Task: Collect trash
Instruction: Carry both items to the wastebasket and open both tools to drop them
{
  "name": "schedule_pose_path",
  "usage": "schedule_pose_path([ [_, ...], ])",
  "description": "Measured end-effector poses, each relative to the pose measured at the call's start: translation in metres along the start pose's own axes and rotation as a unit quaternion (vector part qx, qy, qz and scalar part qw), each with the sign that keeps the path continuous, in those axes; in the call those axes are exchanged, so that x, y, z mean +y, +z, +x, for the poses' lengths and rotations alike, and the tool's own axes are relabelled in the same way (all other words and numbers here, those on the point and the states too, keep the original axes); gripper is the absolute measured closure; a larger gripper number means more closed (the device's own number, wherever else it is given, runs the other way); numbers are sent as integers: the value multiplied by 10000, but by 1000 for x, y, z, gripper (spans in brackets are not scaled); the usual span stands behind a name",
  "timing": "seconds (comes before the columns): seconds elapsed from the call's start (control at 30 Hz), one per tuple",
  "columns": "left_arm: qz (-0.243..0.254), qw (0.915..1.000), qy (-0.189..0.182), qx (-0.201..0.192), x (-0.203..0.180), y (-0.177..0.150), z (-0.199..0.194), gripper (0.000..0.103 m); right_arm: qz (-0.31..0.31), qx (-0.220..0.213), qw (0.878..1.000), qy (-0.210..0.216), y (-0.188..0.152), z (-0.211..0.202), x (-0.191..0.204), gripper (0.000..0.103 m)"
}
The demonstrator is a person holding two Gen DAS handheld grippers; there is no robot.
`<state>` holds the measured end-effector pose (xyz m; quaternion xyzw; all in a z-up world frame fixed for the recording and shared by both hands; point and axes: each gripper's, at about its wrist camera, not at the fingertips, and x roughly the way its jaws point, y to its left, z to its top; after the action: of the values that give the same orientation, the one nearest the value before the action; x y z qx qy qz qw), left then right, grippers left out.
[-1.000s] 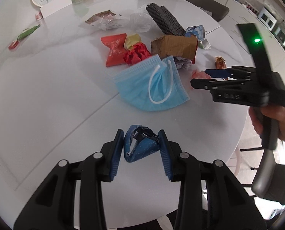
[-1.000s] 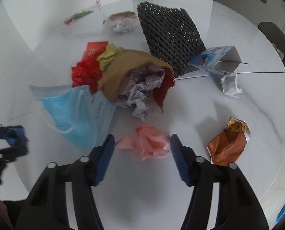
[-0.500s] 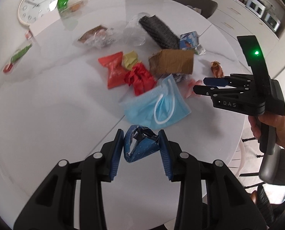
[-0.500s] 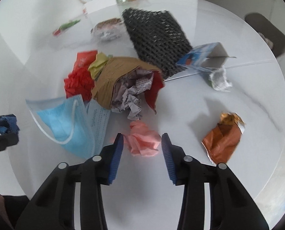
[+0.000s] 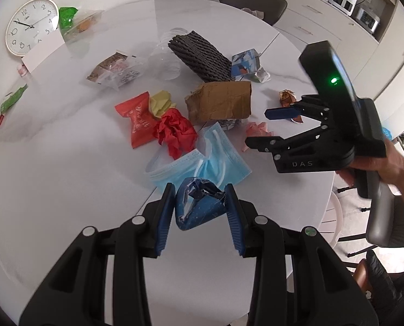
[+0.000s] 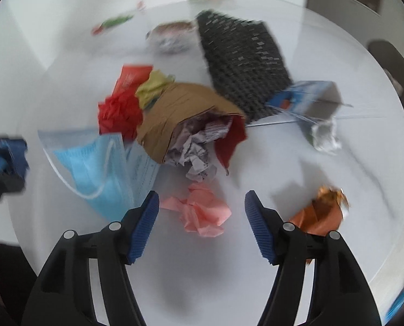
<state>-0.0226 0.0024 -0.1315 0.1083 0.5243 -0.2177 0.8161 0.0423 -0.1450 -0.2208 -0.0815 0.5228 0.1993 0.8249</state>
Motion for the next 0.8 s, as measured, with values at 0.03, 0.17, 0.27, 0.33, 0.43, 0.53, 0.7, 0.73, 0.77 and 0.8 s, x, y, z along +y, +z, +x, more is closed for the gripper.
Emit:
schedule_pose_path([
  [0.03,-20,10000,5,-4,1,-1,-1,66,-141,67,9999,-31,1,3,1,44],
  [0.17,-75,10000,37,-41,3,-2,-4,66,-486,305,9983,-48,0,8,1,59],
  [0.27,-97,9999,63,-64,3,-3,-5,66,-475,364,9982,-52,-2,5,-1,67],
  [0.33,-105,9999,74,-60,3,-2,-5,66,-388,369,9986,-32,-6,3,-4,68],
  [0.43,72,9998,134,-116,-5,1,-7,66,-82,292,9995,17,-17,-9,-12,68],
  [0.53,419,9989,54,-178,-24,6,-13,66,724,-122,9973,96,-35,-43,-27,68],
  [0.7,1180,9911,-593,-192,-87,15,-18,66,1974,-637,9774,-398,-105,-126,-47,68],
  [0.73,1352,9875,-791,-159,-105,16,-17,66,2188,-654,9719,-564,-124,-141,-50,68],
  [0.77,1506,9837,-977,-117,-123,15,-15,66,2335,-648,9676,-703,-136,-152,-53,68],
  [0.8,1654,9794,-1153,-69,-141,15,-13,66,2502,-622,9624,-852,-152,-164,-57,67],
])
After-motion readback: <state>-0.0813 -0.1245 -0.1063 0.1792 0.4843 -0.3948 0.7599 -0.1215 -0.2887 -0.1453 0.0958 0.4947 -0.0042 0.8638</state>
